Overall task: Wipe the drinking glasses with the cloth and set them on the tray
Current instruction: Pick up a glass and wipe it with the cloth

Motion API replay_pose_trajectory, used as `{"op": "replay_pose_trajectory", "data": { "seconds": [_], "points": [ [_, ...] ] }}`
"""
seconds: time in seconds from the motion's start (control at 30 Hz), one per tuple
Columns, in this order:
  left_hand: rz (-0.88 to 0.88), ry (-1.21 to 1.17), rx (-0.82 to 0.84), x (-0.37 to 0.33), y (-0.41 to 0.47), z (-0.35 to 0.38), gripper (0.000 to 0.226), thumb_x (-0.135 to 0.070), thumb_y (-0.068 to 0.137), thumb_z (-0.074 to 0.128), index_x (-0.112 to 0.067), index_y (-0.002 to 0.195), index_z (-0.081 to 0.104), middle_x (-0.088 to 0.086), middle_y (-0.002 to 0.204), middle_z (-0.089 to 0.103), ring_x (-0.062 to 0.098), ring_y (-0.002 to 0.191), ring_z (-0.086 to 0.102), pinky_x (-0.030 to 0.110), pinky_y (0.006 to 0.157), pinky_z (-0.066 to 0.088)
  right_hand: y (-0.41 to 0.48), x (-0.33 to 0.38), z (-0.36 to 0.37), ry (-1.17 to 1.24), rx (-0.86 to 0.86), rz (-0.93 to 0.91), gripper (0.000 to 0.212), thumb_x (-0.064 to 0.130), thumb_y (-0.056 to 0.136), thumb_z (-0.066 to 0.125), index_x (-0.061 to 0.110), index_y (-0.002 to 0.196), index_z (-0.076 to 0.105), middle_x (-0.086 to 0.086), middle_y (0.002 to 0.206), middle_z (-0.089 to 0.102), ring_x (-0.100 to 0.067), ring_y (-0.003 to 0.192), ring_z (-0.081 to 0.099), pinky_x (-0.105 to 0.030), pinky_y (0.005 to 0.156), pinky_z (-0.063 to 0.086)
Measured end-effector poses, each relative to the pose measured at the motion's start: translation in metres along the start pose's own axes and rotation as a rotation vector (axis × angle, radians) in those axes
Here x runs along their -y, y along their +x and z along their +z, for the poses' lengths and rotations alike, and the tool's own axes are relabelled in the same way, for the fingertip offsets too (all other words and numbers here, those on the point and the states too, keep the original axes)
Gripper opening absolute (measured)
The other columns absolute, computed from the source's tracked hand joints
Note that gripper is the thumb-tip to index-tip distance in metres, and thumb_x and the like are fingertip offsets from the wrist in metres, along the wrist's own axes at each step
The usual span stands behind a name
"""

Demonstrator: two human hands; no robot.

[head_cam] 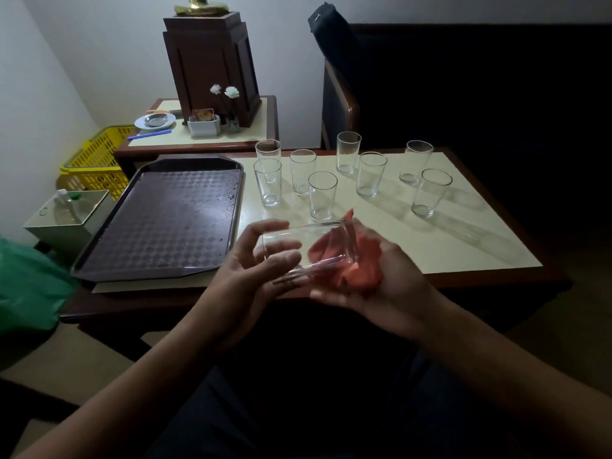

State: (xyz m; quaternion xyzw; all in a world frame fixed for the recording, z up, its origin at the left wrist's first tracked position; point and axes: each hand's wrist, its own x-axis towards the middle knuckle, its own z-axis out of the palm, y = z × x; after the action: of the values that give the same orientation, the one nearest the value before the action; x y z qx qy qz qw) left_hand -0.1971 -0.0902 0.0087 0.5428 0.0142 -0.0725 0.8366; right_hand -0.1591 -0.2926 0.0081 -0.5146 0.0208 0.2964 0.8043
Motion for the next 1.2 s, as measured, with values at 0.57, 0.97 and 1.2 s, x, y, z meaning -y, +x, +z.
{"op": "replay_pose_trajectory", "data": {
  "seconds": [0.57, 0.97, 1.2],
  "points": [
    [0.021, 0.284, -0.001, -0.006, -0.003, -0.003, 0.052, -0.021, 0.079, 0.086, -0.023, 0.126, 0.063, 0.025, 0.124, 0.06, 0.037, 0.088, 0.071, 0.037, 0.081, 0.062, -0.005, -0.008, 0.007, -0.627, -0.202, -0.331, 0.024, 0.044, 0.11, 0.05, 0.04, 0.13, 0.062, 0.005, 0.131, 0.068, -0.005, 0.118, 0.065, -0.028, 0.103, 0.05],
    [-0.066, 0.39, 0.154, -0.022, 0.001, -0.018, 0.06, -0.049, 0.082, 0.078, -0.011, 0.125, 0.059, 0.02, 0.1, 0.066, 0.031, 0.065, 0.063, 0.028, 0.055, 0.053, -0.015, 0.002, 0.004, -0.907, 0.145, -0.513, 0.06, 0.021, 0.081, 0.093, 0.027, 0.134, 0.066, -0.001, 0.128, 0.07, -0.025, 0.113, 0.073, -0.049, 0.088, 0.065],
    [0.268, 0.614, 0.261, -0.018, 0.001, -0.027, 0.069, -0.021, 0.067, 0.092, -0.01, 0.125, 0.057, 0.006, 0.13, 0.06, 0.038, 0.101, 0.069, 0.045, 0.086, 0.06, -0.002, 0.011, -0.002, -0.011, 0.253, 0.24, 0.073, 0.062, 0.082, 0.076, 0.009, 0.131, 0.066, -0.018, 0.128, 0.069, -0.031, 0.101, 0.073, -0.038, 0.071, 0.065]
  ]
}}
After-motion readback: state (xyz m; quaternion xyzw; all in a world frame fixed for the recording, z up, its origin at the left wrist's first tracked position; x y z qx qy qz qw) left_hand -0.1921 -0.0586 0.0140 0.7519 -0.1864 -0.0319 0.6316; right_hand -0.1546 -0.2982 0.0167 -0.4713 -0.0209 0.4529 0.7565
